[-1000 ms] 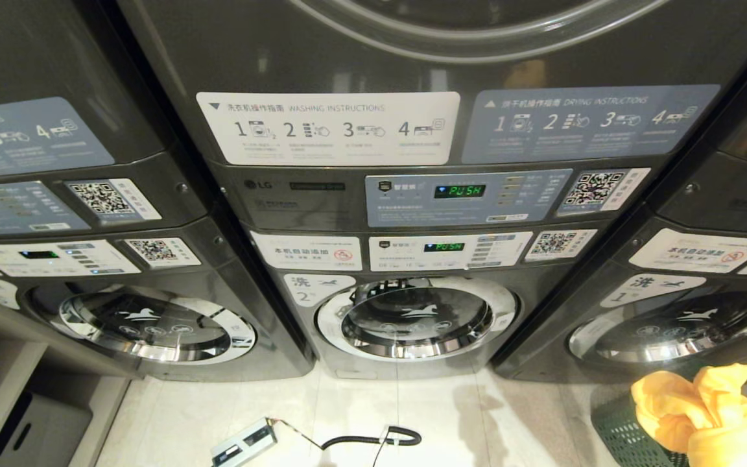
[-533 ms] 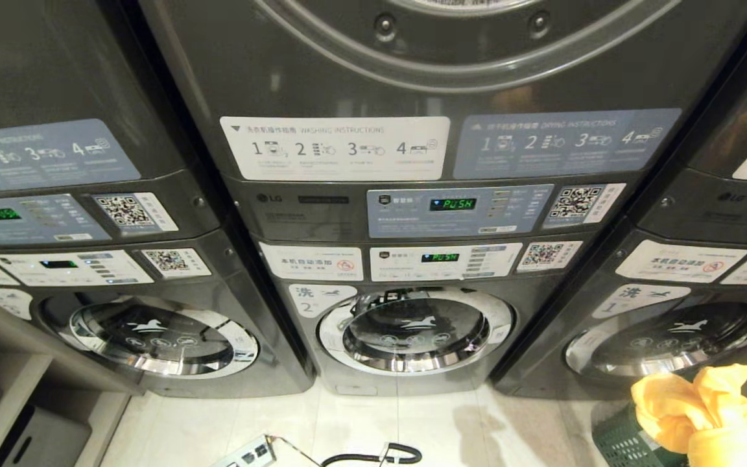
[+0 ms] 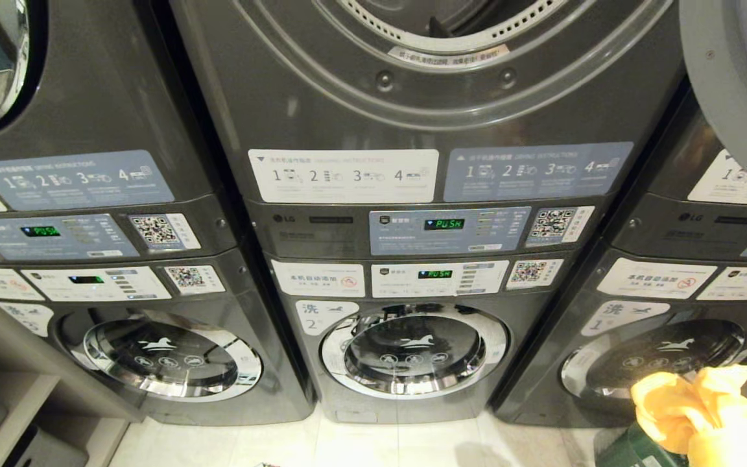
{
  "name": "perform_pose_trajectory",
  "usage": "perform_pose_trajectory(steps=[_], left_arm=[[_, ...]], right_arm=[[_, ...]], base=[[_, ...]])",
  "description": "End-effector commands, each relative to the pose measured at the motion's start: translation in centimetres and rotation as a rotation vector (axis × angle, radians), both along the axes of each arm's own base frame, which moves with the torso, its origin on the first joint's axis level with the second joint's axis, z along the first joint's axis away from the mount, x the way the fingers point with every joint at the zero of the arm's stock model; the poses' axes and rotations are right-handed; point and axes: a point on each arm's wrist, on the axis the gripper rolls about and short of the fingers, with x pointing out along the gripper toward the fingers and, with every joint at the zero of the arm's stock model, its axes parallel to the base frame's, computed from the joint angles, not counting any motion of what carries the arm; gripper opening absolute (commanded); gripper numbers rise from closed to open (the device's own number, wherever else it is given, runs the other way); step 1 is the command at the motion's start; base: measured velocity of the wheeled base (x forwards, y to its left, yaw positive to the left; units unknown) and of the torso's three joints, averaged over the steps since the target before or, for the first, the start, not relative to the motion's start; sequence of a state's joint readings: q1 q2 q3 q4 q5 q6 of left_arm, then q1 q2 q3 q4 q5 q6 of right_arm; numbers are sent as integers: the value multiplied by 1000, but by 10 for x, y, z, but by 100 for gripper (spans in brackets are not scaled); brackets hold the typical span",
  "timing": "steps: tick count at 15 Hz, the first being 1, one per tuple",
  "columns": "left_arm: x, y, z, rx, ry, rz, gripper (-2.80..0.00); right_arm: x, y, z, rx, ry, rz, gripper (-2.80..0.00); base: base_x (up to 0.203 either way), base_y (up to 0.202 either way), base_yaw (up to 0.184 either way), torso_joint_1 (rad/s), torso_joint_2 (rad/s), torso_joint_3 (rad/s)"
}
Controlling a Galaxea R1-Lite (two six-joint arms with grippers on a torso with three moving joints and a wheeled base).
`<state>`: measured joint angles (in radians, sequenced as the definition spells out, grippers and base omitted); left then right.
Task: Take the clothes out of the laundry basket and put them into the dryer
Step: Put the clothes in the dryer
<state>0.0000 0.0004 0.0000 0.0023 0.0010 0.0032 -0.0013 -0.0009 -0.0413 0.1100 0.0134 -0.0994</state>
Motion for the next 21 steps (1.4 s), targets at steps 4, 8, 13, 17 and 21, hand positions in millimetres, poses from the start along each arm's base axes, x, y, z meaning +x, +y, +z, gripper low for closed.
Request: perform_pose_trajectory(steps=[4,8,13,17,21], left_arm=[[0,0,0,0,-1,1,-280],[0,0,0,0,0,2,-280],[0,0,0,0,-1,2,-280],[0,0,0,0,-1,1,-280],[0,0,0,0,0,1,-280]], right_arm=[[0,0,0,0,0,3,-280],[0,0,0,0,0,0,-280],[0,0,0,12,0,0,-280],[0,0,0,-16,-1,7,-280],[0,0,0,-35,-1,15,-280]], base=[[0,0,0,3,-1,206],[0,0,0,4,1,202],[0,0,0,3,-1,192],[0,0,0,5,-3,48],[0,0,0,0,0,0]])
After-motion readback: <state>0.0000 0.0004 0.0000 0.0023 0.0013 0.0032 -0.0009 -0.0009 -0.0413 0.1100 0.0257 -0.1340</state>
